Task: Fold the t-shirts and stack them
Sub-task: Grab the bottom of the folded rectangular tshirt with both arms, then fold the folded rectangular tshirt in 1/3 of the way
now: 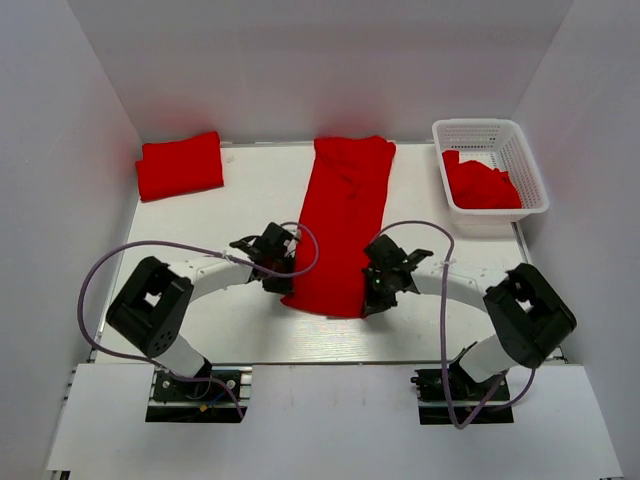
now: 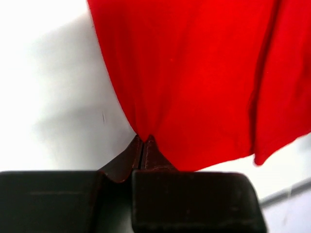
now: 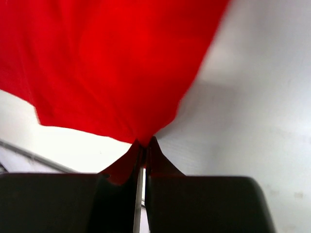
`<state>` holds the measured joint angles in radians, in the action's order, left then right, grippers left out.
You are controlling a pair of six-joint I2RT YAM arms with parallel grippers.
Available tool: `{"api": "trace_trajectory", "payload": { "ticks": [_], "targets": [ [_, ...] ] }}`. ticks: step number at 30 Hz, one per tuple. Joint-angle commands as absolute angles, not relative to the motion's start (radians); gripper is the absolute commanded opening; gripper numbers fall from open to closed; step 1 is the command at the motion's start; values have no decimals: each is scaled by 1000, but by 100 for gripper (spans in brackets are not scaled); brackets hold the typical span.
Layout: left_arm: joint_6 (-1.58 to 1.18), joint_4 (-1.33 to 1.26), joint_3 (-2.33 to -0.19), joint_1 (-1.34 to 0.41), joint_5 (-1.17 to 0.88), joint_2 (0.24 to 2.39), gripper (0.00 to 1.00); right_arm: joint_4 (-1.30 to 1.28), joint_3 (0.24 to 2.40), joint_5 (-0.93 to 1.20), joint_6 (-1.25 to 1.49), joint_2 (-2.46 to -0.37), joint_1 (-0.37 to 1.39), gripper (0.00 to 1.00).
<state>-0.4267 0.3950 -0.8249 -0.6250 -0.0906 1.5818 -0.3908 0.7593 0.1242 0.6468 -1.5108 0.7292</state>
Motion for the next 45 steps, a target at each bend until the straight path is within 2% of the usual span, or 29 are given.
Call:
{"api": "trace_trajectory", "payload": {
  "ticks": [1, 3, 7, 11, 15, 24, 31, 45],
  "targets": [
    [-433, 633, -772, -632, -136, 1517, 0, -486, 718, 165, 649, -1427, 736, 0],
    [-433, 682, -772, -641, -181, 1465, 0, -514, 703, 187, 647, -1378, 742, 0],
    [-442, 680, -772, -641, -297, 1427, 8, -532, 698, 204, 647, -1327, 747, 0],
    [-442, 661, -807, -641, -325, 1458, 8, -517, 715, 216, 634, -1342, 739, 0],
    [-442, 683, -908, -632, -295, 1506, 6, -511, 747, 236, 606, -1374, 741, 0],
    [-451, 713, -1130, -612, -155, 1629, 3, -584, 942, 63, 551, -1456, 709, 0],
    [-489, 735, -1291, -551, -72, 1749, 1, -611, 1091, 5, 508, -1531, 643, 0],
    [-460, 706, -1568, -460, -112, 1927, 0, -603, 1330, -38, 440, -1703, 523, 0]
  ]
}}
